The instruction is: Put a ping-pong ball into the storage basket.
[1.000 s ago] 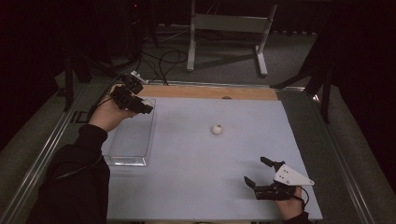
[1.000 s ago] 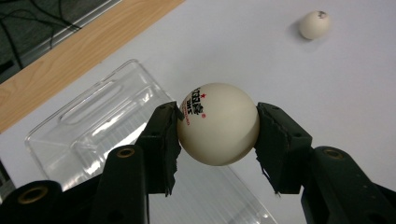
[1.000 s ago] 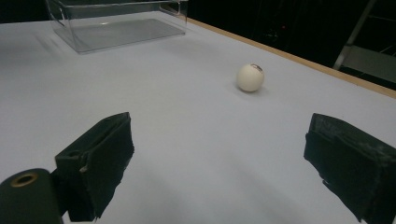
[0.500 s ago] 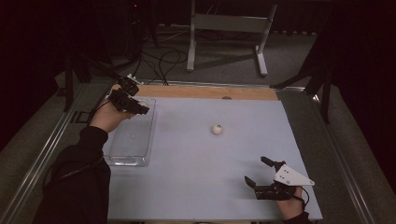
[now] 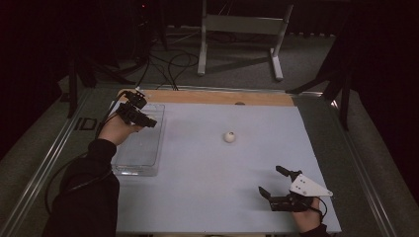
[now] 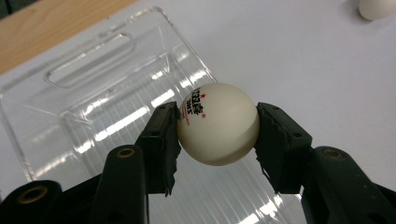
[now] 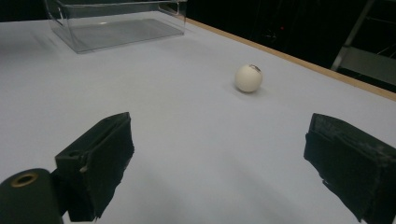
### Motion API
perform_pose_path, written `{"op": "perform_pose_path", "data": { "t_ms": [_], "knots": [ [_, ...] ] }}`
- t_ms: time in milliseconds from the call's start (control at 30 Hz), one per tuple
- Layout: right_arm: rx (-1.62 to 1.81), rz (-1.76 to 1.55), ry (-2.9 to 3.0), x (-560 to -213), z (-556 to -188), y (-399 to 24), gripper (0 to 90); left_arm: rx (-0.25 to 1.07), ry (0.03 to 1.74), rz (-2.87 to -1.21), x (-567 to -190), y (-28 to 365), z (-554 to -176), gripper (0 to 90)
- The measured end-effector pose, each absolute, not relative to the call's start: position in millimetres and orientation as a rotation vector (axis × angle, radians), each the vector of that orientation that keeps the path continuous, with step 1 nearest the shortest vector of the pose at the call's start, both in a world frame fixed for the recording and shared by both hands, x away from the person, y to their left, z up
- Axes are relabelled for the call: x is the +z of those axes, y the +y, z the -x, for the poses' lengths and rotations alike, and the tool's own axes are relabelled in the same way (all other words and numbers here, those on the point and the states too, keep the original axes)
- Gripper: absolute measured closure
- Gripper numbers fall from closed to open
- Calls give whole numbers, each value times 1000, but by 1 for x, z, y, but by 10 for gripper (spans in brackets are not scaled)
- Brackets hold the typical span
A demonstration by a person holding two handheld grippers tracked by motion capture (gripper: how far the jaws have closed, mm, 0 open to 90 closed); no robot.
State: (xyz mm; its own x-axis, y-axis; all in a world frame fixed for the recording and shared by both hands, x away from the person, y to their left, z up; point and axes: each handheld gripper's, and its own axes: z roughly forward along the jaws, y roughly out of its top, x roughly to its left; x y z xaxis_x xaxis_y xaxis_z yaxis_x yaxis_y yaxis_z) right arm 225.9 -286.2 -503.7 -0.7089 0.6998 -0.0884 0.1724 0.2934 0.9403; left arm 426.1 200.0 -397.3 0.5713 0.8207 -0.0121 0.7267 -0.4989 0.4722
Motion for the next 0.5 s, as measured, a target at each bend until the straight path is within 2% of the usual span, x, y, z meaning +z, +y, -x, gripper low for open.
{"op": "perform_pose_path", "data": {
  "t_ms": [500],
  "knots": [
    [1422, -780, 2076, -504, -226, -286, 83, 234, 1287, -2410, -427, 202, -430, 519]
  ]
}}
